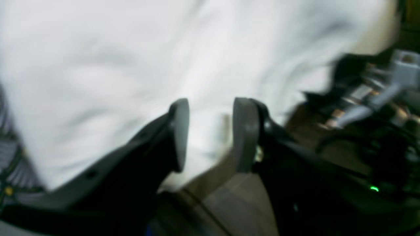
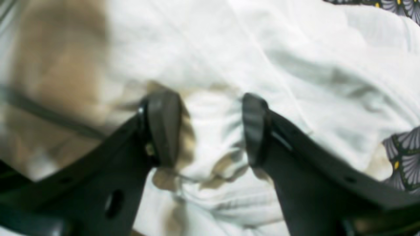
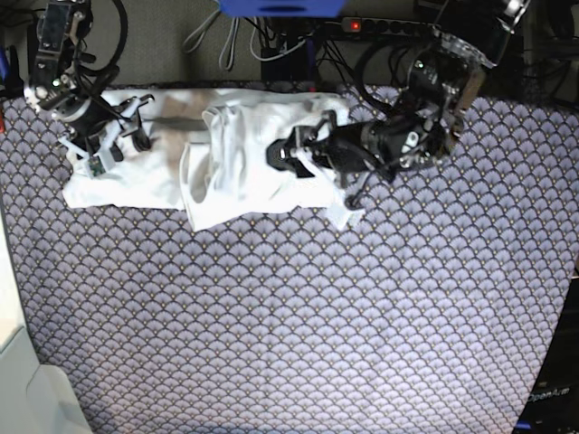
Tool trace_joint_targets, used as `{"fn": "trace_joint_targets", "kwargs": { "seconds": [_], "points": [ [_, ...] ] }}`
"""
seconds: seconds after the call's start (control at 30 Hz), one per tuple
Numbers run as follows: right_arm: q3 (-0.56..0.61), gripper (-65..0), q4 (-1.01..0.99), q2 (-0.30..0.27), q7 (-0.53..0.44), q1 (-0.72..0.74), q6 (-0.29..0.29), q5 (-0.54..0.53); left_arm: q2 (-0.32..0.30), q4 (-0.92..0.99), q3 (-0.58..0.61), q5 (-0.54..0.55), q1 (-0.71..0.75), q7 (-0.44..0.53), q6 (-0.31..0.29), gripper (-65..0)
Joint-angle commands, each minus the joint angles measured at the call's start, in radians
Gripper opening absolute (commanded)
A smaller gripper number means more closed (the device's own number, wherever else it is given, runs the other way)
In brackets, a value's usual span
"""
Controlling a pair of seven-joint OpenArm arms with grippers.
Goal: Fold the T-shirt properly
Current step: 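Press the folded end down with the left gripper while the right holds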
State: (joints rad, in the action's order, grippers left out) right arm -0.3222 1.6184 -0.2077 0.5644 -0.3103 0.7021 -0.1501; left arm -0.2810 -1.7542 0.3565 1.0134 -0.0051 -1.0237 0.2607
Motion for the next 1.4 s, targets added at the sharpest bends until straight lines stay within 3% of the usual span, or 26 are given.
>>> {"fn": "trace_joint_targets", "kwargs": {
  "seconds": [0.0,0.17,0.33,0.47,0.67,0.8,0.93,1.23,1.37],
  "points": [
    [-0.005,-33.7,0.018,-0.014,0.009,0.007,-0.004,0.014,-0.001,-0.022,-0.034,0.009,-0.012,0.009,-0.001,-43.0],
    [-0.030,-33.2,0.118,-0.032,0.012,-0.003,-0.004,0.014,0.001,0.064,-0.112,-0.001,-0.012,0.007,-0.004,-42.8],
    [-0.093,-33.1,0.231,-0.031,0.021,-0.020,-0.004,0.013,0.004,0.257,-0.112,-0.003,-0.022,0.009,-0.007,-42.7],
    [-0.160,-28.2,0.247,-0.009,0.021,-0.019,-0.004,0.011,0.015,0.308,-0.107,-0.003,-0.026,0.035,-0.007,-42.7],
    [-0.226,-23.2,0.219,0.037,0.035,0.013,-0.004,0.011,0.010,0.313,-0.106,-0.003,-0.023,0.047,-0.007,-42.7],
    [-0.257,-23.1,0.155,0.038,0.122,0.053,-0.004,0.004,-0.007,0.308,-0.107,-0.001,-0.023,0.047,-0.007,-42.8],
    [-0.331,-23.1,0.043,0.030,0.182,0.115,-0.004,-0.084,-0.014,0.308,-0.110,-0.001,-0.022,0.047,-0.007,-42.8],
    [-0.360,-23.1,-0.068,0.017,0.182,0.132,-0.004,-0.113,-0.014,0.308,-0.112,-0.001,-0.020,0.046,-0.007,-42.8],
    [-0.360,-23.1,-0.074,0.038,0.182,0.122,-0.004,-0.113,-0.014,0.308,-0.112,-0.001,-0.025,0.046,-0.007,-42.8]
  ]
}}
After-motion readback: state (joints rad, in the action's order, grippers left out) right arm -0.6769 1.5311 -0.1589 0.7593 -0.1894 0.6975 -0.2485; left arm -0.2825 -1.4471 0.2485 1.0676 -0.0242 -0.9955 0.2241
